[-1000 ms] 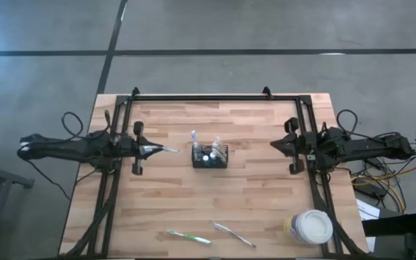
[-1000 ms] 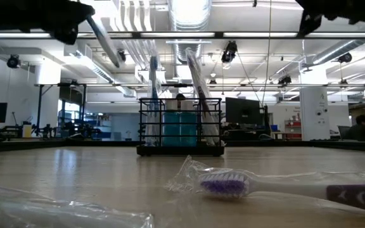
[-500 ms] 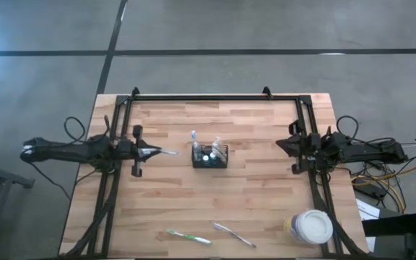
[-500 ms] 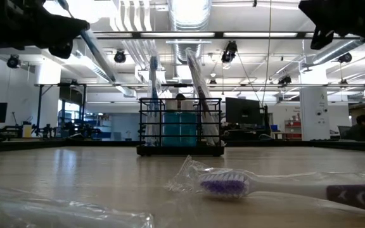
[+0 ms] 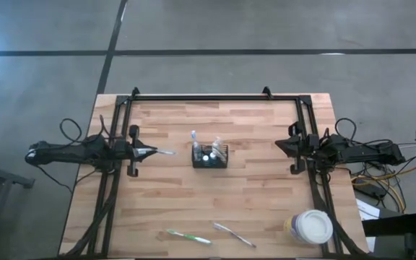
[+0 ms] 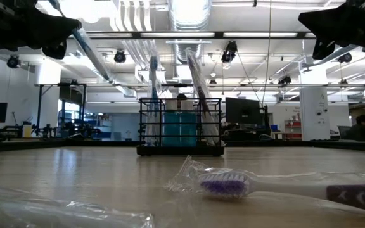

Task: Pick & Place toothbrushing station
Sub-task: Put the blue toothbrush into the black mesh organizer

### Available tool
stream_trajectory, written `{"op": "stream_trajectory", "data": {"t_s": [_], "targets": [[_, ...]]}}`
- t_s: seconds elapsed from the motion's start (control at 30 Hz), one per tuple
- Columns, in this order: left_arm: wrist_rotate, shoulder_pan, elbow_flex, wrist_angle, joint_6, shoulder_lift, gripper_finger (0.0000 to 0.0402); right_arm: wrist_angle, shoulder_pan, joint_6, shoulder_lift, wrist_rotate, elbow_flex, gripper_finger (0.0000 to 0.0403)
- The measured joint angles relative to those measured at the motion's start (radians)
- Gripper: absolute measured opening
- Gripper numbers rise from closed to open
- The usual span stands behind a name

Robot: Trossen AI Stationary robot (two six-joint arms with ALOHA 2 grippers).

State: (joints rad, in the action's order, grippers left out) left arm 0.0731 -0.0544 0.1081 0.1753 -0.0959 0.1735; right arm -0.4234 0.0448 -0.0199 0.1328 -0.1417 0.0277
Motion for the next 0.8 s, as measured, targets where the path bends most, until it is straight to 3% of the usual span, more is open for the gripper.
{"op": "stream_trajectory", "data": {"t_s": [0.53, 0.8], "targets": [[0.001, 0.0, 0.009, 0.019, 0.016, 0.004, 0.0021, 0.001, 0.0, 0.001, 0.0, -0.038, 0.0, 0.0008], [-0.01, 0.0, 0.18, 0.023, 0.019, 0.198, 0.0021, 0.0, 0.0, 0.004, 0.0, -0.072, 0.0, 0.0008]]}}
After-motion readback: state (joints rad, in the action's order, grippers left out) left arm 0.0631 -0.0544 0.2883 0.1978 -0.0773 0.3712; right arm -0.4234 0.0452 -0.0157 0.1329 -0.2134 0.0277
